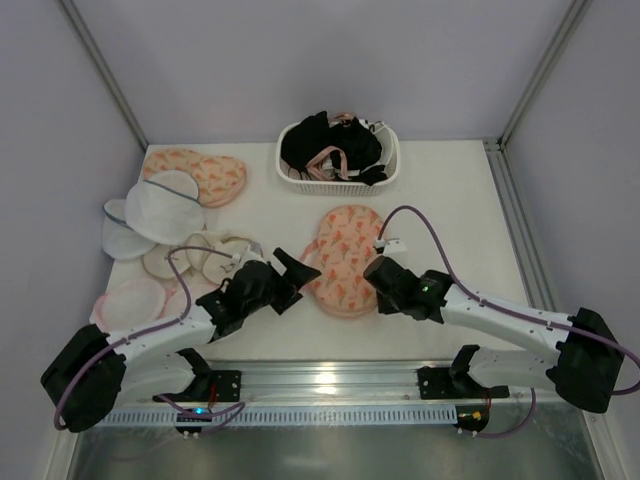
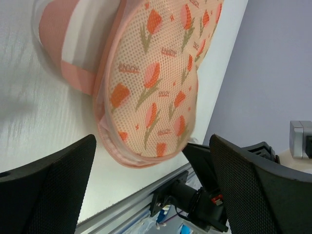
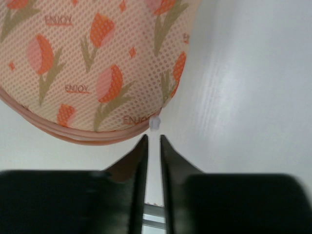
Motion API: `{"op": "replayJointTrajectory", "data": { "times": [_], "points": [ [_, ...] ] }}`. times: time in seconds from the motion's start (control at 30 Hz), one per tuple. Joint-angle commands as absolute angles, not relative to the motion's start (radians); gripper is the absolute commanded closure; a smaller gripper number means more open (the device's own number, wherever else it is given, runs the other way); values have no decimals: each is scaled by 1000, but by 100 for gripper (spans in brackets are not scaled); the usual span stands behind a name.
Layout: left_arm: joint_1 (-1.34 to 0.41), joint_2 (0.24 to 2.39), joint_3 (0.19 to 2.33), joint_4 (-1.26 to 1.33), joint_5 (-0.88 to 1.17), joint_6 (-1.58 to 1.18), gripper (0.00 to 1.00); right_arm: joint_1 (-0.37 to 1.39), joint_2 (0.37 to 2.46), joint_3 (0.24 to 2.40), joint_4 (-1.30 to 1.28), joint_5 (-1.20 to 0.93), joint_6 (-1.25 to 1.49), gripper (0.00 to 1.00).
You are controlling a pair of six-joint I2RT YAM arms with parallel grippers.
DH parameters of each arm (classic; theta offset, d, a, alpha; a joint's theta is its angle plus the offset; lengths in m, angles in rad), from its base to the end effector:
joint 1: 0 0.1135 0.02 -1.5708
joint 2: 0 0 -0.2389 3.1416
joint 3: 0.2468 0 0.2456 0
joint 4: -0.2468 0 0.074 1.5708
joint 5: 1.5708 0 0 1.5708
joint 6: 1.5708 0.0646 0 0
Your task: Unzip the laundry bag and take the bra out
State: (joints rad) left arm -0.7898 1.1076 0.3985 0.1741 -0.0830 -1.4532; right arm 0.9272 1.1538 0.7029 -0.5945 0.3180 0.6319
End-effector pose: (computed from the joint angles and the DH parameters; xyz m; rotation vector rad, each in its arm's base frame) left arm 0.1813 -0.1753 0.1471 -0.8237 2.2197 -1.1721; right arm 0.1552 0.1732 0.1650 -0.2657 2.5324 0.1908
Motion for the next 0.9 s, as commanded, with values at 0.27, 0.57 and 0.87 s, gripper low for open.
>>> {"op": "replayJointTrajectory", "data": {
  "times": [0.27,0.57,0.87],
  "points": [
    [-787,856,423,-99,-155,-1282,1,922,1037,853,-859,533,678,26],
    [-785,511,377,-293,-253,-1223,1,960,1249,992,-598,276,477,29],
    [-787,374,357,-377,-232,-1229,1,983,1570,1236,-534,252,448,34]
  ]
}}
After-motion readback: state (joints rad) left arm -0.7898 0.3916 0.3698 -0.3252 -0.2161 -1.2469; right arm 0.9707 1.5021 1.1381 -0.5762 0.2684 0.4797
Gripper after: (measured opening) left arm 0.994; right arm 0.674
